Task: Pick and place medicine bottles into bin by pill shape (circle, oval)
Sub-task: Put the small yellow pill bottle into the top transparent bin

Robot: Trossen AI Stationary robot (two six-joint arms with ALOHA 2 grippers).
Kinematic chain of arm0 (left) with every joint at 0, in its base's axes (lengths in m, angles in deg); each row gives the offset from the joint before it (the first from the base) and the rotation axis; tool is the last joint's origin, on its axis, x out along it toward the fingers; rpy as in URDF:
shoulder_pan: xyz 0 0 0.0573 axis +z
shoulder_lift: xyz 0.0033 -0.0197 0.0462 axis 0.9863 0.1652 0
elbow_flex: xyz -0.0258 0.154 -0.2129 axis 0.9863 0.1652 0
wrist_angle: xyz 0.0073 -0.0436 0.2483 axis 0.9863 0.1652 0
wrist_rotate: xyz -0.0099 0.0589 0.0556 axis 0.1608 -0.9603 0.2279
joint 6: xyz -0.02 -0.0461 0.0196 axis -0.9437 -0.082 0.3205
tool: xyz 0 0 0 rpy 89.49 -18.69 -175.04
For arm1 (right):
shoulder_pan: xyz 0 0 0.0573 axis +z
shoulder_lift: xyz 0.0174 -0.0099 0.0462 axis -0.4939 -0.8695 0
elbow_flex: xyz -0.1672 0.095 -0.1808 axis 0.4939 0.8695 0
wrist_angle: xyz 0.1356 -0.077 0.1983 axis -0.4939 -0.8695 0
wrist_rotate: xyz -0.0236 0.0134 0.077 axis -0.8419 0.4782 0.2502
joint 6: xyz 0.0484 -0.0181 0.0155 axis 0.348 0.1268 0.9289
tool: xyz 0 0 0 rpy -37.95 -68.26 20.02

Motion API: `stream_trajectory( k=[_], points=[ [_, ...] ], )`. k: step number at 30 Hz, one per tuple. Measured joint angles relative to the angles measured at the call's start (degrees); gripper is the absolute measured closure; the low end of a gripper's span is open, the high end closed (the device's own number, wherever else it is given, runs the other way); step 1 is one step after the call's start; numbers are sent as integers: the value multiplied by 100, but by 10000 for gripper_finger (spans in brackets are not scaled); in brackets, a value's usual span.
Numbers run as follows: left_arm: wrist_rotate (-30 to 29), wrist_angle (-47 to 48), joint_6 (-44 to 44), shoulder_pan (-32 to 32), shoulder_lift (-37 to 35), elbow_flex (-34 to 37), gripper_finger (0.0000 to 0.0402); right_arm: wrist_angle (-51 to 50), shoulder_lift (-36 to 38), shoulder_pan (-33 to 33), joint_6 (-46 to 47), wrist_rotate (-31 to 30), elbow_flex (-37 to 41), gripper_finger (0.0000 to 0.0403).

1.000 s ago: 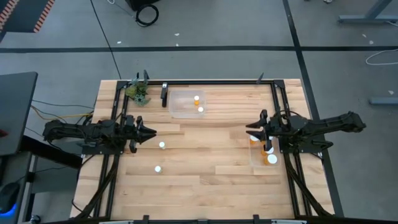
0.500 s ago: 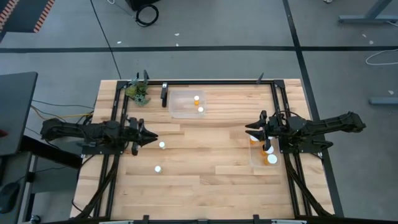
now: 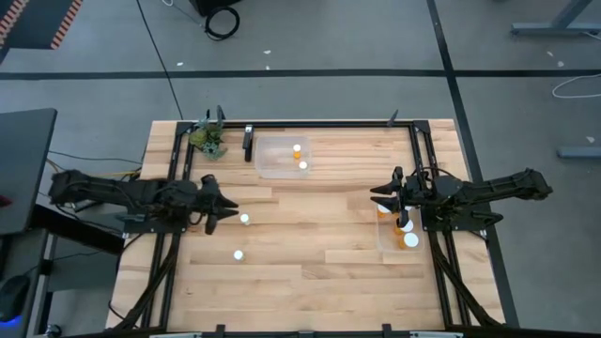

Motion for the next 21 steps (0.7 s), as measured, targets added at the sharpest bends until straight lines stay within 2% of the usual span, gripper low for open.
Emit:
stream_trajectory(
  k=[10, 16, 21],
  points=[
    [-186, 965, -630, 0, 623, -440, 216, -2, 0, 0, -2, 0, -2, 274],
    [-280, 1446, -985, -1, 1219, -832, 211, -2, 0, 0, -2, -2, -2, 274],
    [-81, 1646, -700, -116, 1762, -1147, 211, -2, 0, 0, -2, 0, -2, 274]
  ],
)
